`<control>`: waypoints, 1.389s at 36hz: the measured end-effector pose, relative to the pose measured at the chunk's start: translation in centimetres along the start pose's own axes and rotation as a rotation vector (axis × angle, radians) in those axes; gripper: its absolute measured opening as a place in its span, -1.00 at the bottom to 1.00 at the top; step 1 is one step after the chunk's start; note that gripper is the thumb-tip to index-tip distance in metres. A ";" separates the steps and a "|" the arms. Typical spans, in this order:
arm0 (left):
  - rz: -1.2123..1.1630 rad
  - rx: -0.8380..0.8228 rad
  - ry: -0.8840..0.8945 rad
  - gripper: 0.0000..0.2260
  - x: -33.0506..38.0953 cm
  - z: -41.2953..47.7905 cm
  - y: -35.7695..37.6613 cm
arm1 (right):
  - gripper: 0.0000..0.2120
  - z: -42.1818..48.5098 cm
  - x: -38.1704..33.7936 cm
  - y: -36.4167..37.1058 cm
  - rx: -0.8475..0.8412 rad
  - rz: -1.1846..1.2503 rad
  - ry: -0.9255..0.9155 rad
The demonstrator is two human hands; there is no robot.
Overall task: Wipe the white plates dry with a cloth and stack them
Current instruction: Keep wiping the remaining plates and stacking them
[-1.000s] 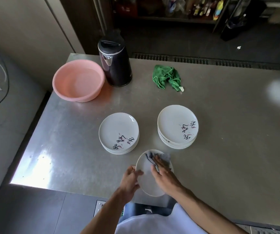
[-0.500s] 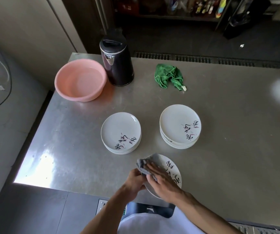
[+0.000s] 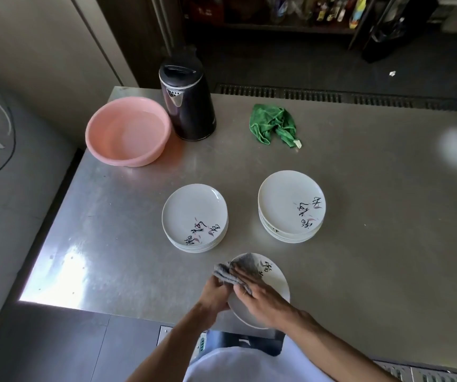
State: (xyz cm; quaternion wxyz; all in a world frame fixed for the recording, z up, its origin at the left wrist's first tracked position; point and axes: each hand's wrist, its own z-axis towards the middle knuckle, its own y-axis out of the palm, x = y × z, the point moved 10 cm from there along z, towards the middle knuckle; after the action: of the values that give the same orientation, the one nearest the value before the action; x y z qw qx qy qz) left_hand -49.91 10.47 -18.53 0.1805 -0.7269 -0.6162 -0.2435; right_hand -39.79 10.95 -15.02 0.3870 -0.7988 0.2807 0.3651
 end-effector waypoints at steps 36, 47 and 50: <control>-0.035 -0.064 -0.005 -0.59 -0.1 -0.8 0.6 | -0.48 0.8 3.6 -1.3 -0.006 -0.317 0.176; -0.004 -0.045 -0.013 -0.63 0.5 -1.4 1.0 | -0.47 0.7 3.6 -0.9 0.012 -0.275 0.111; -0.104 -0.029 -0.043 -0.64 -0.1 -1.6 0.8 | -0.44 0.3 6.1 -3.0 0.104 -0.430 0.383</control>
State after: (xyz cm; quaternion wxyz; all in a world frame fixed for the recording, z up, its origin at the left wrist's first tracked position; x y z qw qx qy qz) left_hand -49.33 9.36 -17.21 0.1440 -0.7014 -0.6533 -0.2459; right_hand -34.21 11.86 -18.77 0.4358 -0.8735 0.1911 0.1026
